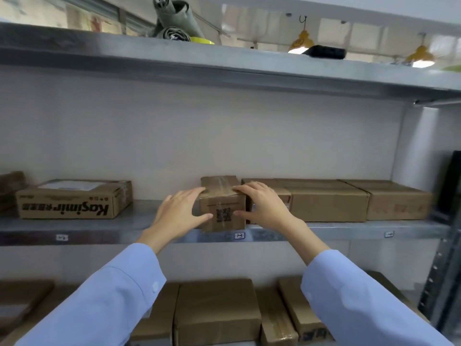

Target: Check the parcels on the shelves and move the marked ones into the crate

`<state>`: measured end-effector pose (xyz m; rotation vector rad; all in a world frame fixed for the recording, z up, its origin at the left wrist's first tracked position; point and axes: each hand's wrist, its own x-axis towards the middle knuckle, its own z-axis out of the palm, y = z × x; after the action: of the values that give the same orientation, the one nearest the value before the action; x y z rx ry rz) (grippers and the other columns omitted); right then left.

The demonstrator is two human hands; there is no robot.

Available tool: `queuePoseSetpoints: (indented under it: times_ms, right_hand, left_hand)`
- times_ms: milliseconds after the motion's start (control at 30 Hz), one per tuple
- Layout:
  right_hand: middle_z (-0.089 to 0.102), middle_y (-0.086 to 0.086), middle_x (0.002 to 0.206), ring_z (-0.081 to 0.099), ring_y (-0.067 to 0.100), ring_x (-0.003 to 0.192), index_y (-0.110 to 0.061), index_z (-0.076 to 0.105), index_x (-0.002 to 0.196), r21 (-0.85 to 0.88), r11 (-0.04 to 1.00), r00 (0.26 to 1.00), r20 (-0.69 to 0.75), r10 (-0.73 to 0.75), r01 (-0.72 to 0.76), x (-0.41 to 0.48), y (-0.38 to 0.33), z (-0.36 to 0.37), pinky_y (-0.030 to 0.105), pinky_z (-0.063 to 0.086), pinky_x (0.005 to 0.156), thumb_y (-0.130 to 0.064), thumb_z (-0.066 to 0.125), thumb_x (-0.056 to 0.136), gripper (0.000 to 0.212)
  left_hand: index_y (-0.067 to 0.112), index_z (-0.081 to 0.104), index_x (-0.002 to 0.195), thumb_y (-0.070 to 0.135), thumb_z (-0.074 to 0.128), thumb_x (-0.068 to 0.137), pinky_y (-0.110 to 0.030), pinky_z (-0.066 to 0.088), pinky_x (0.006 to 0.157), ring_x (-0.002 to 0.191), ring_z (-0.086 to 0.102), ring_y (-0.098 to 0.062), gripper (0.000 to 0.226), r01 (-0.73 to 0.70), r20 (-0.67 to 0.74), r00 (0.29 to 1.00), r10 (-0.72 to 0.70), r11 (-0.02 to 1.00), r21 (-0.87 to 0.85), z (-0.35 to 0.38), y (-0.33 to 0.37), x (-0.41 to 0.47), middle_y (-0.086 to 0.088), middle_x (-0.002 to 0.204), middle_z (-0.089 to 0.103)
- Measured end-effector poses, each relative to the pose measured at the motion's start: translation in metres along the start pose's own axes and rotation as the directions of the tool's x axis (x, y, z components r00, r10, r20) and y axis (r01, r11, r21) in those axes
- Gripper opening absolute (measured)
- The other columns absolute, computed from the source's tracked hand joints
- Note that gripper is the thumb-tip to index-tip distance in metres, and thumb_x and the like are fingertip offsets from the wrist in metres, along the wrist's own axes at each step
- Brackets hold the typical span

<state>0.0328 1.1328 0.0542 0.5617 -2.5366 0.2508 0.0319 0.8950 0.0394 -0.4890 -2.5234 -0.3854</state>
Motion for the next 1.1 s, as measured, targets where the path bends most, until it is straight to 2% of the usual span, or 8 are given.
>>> queuePoseSetpoints:
  times_ms: [200, 467, 567, 667, 733, 900, 1033, 1100]
  right_hand:
    - [0.053, 0.000, 0.137, 0.042, 0.021, 0.128, -0.026, 0.046, 0.143, 0.048, 0.999, 0.999, 0.033, -0.005, 0.004, 0.009, -0.022, 0.004, 0.034, 0.039, 0.102, -0.043, 0.071, 0.086, 0.064]
    - [0.060, 0.001, 0.135, 0.058, 0.022, 0.113, -0.023, 0.045, 0.142, 0.245, 0.957, 0.980, 0.156, 0.121, -0.157, 0.020, -0.034, 0.005, 0.041, 0.047, 0.097, -0.042, 0.073, 0.085, 0.066]
    - [0.060, -0.001, 0.136, 0.058, 0.020, 0.117, -0.022, 0.047, 0.142, 0.318, 0.930, 0.981, 0.129, 0.148, -0.182, 0.017, -0.035, 0.008, 0.036, 0.046, 0.100, -0.036, 0.076, 0.084, 0.065]
    - [0.060, -0.006, 0.134, 0.057, 0.016, 0.117, -0.023, 0.050, 0.141, 0.359, 0.916, 0.984, 0.072, 0.164, -0.179, 0.011, -0.037, 0.011, 0.038, 0.045, 0.103, -0.035, 0.078, 0.083, 0.066]
    - [0.060, -0.008, 0.133, 0.058, 0.015, 0.113, -0.025, 0.050, 0.140, 0.378, 0.909, 0.983, 0.024, 0.180, -0.176, 0.007, -0.039, 0.012, 0.038, 0.044, 0.102, -0.036, 0.078, 0.082, 0.066]
    - [0.059, -0.008, 0.134, 0.059, 0.013, 0.109, -0.027, 0.051, 0.139, 0.452, 0.878, 0.978, -0.045, 0.202, -0.160, 0.001, -0.041, 0.008, 0.037, 0.047, 0.099, -0.040, 0.077, 0.082, 0.064]
    - [0.054, -0.008, 0.137, 0.048, 0.004, 0.118, -0.023, 0.051, 0.138, 0.554, 0.812, 0.972, -0.020, 0.233, -0.183, 0.001, -0.040, -0.004, 0.020, 0.039, 0.095, -0.041, 0.073, 0.085, 0.060]
    - [0.052, -0.009, 0.138, 0.047, 0.003, 0.117, -0.023, 0.049, 0.137, 0.586, 0.786, 0.971, 0.000, 0.240, -0.194, 0.001, -0.041, -0.008, 0.019, 0.037, 0.093, -0.045, 0.070, 0.087, 0.059]
  left_hand:
    - [0.036, 0.035, 0.144, 0.058, 0.062, 0.085, -0.035, 0.036, 0.100, 0.125, 0.050, -0.023, 0.069, 0.039, 0.027, 0.999, -0.038, 0.998, -0.043, -0.015, -0.022, -0.012, 0.002, 0.138, 0.054]
    - [0.042, 0.038, 0.133, 0.048, 0.073, 0.080, -0.038, 0.043, 0.098, 0.128, 0.048, -0.016, 0.064, 0.084, 0.099, 0.994, -0.052, 0.930, -0.357, -0.010, -0.033, -0.010, 0.010, 0.140, 0.053]
    - [0.032, 0.045, 0.132, 0.034, 0.079, 0.079, -0.031, 0.041, 0.096, 0.124, 0.049, -0.014, 0.063, 0.091, 0.067, 0.995, -0.067, 0.881, -0.465, -0.004, -0.032, -0.010, 0.005, 0.138, 0.054]
    - [0.030, 0.047, 0.130, 0.027, 0.081, 0.077, -0.033, 0.045, 0.096, 0.124, 0.049, -0.013, 0.063, 0.083, 0.017, 0.996, -0.087, 0.853, -0.516, -0.001, -0.028, -0.012, 0.010, 0.130, 0.055]
    - [0.029, 0.047, 0.132, 0.024, 0.082, 0.077, -0.026, 0.040, 0.091, 0.121, 0.048, -0.010, 0.065, 0.056, -0.024, 0.996, -0.080, 0.851, -0.523, -0.003, -0.025, -0.012, 0.012, 0.127, 0.054]
    - [0.031, 0.046, 0.134, 0.038, 0.081, 0.076, -0.024, 0.035, 0.091, 0.117, 0.046, -0.007, 0.068, 0.031, -0.050, 0.996, -0.068, 0.844, -0.535, -0.016, -0.016, -0.008, 0.013, 0.128, 0.052]
    - [0.032, 0.049, 0.129, 0.044, 0.081, 0.074, -0.024, 0.039, 0.091, 0.114, 0.049, -0.005, 0.065, 0.027, -0.074, 0.993, -0.087, 0.809, -0.588, -0.024, -0.009, -0.006, 0.016, 0.125, 0.053]
    - [0.032, 0.050, 0.126, 0.044, 0.080, 0.076, -0.026, 0.040, 0.092, 0.117, 0.050, -0.008, 0.059, 0.030, -0.085, 0.991, -0.103, 0.793, -0.608, -0.025, -0.007, -0.004, 0.015, 0.125, 0.055]
